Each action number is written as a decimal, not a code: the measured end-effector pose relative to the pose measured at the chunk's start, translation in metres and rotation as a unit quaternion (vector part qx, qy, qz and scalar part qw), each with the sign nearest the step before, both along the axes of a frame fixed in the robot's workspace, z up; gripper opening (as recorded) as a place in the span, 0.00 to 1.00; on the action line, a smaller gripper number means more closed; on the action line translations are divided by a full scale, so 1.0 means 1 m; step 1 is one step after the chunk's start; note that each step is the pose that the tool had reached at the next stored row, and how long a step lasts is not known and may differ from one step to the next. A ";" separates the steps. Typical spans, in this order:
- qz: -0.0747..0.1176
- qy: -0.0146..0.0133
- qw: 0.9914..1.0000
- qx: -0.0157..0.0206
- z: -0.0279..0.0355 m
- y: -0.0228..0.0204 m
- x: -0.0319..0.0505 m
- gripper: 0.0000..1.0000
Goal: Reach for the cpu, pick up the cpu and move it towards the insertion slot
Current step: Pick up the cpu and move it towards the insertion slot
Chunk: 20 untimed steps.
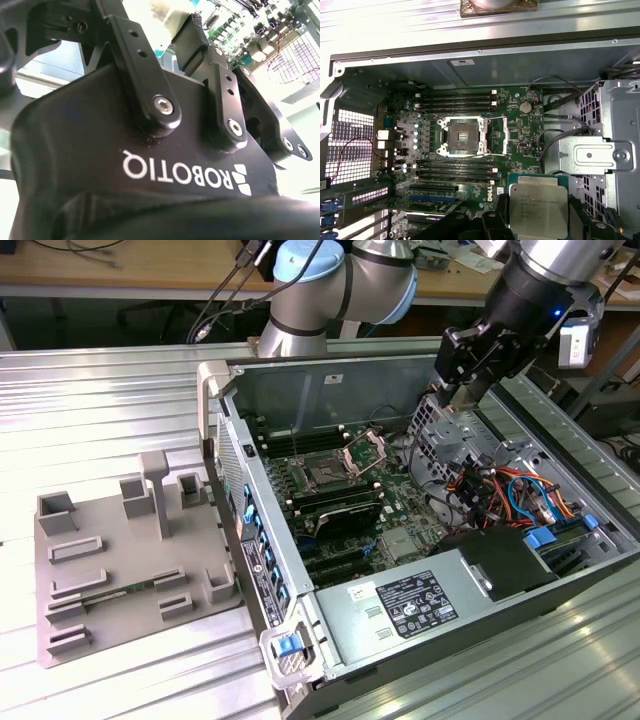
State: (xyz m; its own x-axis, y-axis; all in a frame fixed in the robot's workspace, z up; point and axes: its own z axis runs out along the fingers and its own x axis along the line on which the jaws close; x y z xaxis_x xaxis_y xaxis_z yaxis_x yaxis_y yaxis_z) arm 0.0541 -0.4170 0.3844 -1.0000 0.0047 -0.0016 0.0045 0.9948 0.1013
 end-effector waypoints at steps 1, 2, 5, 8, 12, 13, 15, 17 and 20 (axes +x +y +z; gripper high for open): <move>0.000 0.000 1.000 0.000 -0.0001 0.0000 0.0004 0.55; 0.000 0.000 1.000 0.000 -0.0001 0.0000 0.0008 0.55; 0.000 0.000 1.000 0.000 -0.0003 0.0000 0.0019 0.55; 0.000 0.000 1.000 0.000 -0.0004 0.0000 0.0031 0.55; 0.000 0.000 1.000 0.000 -0.0006 0.0000 0.0055 0.55; 0.000 0.000 1.000 0.000 -0.0007 0.0000 0.0058 0.55; 0.000 0.000 1.000 0.000 -0.0008 0.0000 0.0066 0.55; 0.000 0.000 1.000 0.000 -0.0011 0.0000 0.0069 0.55; 0.000 0.000 1.000 0.000 -0.0014 0.0000 0.0072 0.55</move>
